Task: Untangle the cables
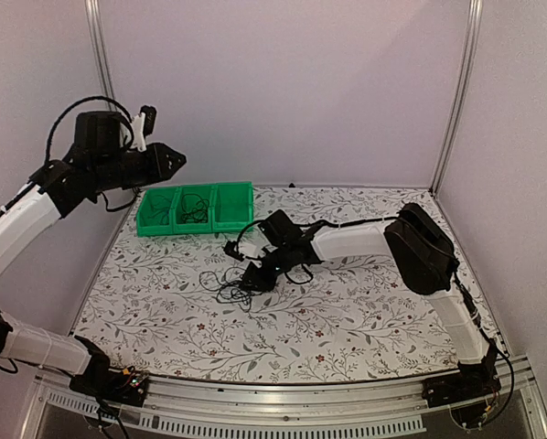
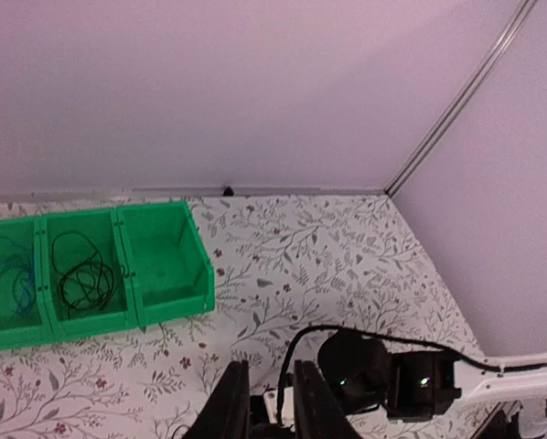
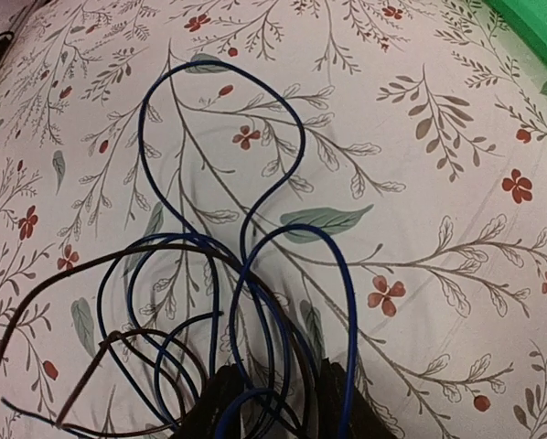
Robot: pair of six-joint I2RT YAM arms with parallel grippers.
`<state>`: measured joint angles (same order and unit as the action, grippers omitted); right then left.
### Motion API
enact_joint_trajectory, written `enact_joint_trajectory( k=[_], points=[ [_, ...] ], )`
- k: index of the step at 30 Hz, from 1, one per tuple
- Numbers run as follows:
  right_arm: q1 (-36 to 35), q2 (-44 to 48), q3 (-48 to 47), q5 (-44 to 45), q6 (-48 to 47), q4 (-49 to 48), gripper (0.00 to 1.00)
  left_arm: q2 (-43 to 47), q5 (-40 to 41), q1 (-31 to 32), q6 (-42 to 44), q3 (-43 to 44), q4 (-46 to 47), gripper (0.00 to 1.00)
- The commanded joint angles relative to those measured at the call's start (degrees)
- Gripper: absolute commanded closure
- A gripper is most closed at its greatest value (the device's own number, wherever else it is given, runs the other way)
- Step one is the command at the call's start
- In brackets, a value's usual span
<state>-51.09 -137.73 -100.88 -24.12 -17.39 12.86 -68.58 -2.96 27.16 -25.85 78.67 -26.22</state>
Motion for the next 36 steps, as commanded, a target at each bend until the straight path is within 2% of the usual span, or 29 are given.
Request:
enact_joint_trajectory(
  k=[1, 5, 11, 14, 18, 22, 29, 36],
  points=[
    [0.17, 1.02, 2.22, 4.83, -2.39, 10.01, 0.65, 3.86, -1.89, 0.39, -6.02, -14.07, -0.28, 0.79],
    [0.29, 7.07, 2.98, 5.74, -5.20, 9.97, 0.61, 9.90, -0.80, 0.35, -8.42, -26.04, 4.59, 0.74],
    [0.30, 14.20, 4.42, 5.71, -7.86, 11.17, 0.57, 11.18, -3.96, 0.36, -7.02, -33.64, 5.54, 0.73],
    [0.16, 16.60, 5.63, 5.38, -9.02, 11.82, 0.54, 10.06, -6.90, 0.37, -7.32, -36.70, 5.26, 0.73],
    [-0.52, 17.95, 7.51, 6.50, -10.75, 11.73, 0.50, 6.39, -13.21, 0.55, -10.71, -40.30, 6.35, 0.64],
    [-1.00, 17.71, 8.14, 6.61, -10.70, 11.64, 0.49, 1.77, -19.15, 0.81, -15.46, -44.17, 13.08, 0.57],
    [-1.15, 17.47, 9.54, 6.76, -10.36, 11.66, 0.49, -11.43, -27.11, 2.41, -19.67, -44.13, 23.28, 0.57],
    [-1.14, 17.32, 11.22, 6.29, -10.35, 11.36, 0.49, -23.03, -28.44, 5.36, -20.62, -37.78, 24.72, 0.62]
  ],
)
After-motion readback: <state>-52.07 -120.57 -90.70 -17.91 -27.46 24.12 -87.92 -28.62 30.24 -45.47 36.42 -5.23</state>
